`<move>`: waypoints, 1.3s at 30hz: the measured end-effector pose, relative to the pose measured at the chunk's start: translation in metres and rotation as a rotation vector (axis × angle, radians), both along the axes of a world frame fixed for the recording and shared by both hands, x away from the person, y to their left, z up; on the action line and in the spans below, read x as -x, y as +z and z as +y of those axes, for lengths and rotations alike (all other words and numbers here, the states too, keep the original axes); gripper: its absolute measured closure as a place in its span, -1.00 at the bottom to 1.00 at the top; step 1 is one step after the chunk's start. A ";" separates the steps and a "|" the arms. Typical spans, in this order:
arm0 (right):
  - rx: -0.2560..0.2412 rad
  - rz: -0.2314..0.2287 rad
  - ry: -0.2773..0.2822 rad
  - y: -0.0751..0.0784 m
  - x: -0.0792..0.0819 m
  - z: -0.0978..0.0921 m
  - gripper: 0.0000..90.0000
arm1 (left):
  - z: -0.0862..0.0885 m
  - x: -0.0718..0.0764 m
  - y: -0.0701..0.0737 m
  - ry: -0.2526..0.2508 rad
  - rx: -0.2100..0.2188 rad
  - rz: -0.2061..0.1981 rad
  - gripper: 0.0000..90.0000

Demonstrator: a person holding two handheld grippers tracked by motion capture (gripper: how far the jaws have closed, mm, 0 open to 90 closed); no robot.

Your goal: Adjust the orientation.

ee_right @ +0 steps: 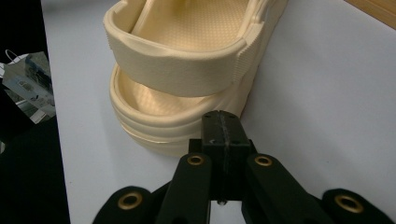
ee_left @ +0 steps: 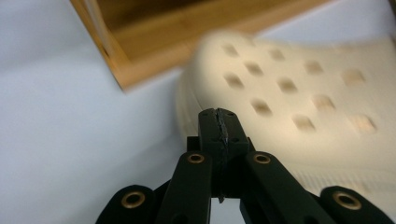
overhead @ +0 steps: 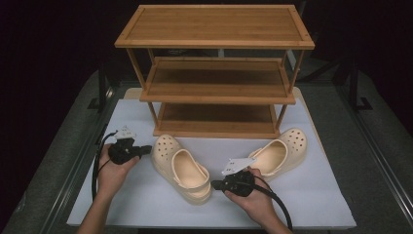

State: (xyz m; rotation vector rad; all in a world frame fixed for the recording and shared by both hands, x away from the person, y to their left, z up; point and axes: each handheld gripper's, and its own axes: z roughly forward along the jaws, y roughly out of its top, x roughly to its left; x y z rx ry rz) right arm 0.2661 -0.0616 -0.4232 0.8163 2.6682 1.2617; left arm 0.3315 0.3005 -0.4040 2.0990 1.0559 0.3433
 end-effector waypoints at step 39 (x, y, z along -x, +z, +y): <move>-0.027 0.019 0.126 0.000 0.011 0.034 1.00 | -0.023 -0.012 -0.014 -0.093 -0.037 0.059 1.00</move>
